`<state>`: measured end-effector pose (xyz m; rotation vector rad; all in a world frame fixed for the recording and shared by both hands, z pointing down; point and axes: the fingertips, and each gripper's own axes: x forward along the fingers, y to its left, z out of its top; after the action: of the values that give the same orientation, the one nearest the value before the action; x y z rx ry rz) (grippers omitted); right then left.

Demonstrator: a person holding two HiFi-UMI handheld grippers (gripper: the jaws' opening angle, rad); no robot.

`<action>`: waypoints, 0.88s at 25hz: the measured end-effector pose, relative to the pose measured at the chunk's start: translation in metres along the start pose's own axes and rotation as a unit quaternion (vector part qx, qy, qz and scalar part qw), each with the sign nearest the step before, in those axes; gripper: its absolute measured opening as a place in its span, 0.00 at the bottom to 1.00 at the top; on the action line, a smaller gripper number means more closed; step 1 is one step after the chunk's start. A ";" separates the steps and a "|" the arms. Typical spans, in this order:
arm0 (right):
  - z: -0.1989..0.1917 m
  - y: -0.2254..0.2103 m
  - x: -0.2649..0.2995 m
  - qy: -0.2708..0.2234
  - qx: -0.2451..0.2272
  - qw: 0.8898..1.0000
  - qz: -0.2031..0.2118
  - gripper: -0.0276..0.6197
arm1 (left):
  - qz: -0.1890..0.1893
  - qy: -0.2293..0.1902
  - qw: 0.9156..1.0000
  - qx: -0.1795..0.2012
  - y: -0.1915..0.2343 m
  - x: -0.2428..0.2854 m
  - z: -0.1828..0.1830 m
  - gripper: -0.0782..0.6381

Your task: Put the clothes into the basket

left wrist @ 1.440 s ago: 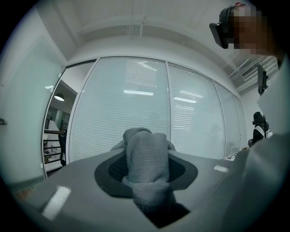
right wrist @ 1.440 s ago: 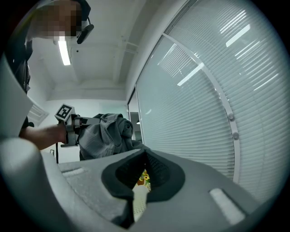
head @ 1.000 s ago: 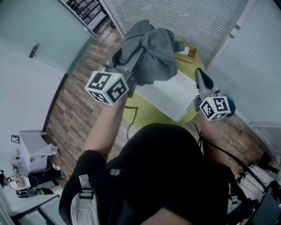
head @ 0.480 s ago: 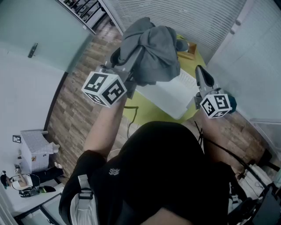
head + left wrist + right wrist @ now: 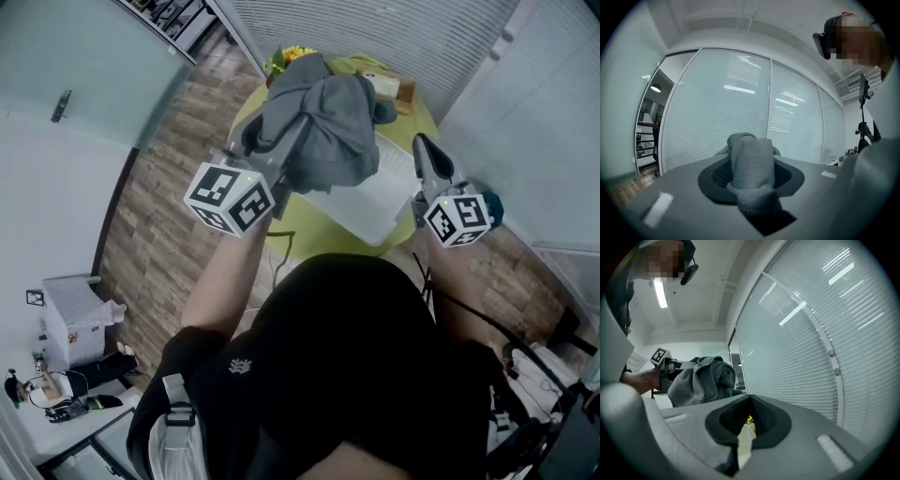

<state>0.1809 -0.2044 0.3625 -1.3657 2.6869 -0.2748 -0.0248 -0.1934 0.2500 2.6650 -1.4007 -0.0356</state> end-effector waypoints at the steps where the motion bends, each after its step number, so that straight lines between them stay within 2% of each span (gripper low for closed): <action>1: -0.003 0.000 -0.001 0.002 0.002 1.000 -0.001 0.05 | 0.002 0.006 1.000 0.004 -0.001 -0.001 -0.007 0.34; 9: -0.016 0.002 -0.010 0.013 0.009 1.000 -0.003 0.05 | 0.006 0.036 0.999 0.024 -0.002 -0.006 -0.047 0.34; 22: -0.046 -0.006 -0.006 0.045 0.020 0.999 -0.006 0.05 | 0.016 0.066 0.998 0.012 0.020 -0.001 -0.108 0.33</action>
<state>0.1806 -0.1974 0.4092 -1.3912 2.7289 -0.3980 -0.0330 -0.1925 0.3596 2.6086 -1.4109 0.1592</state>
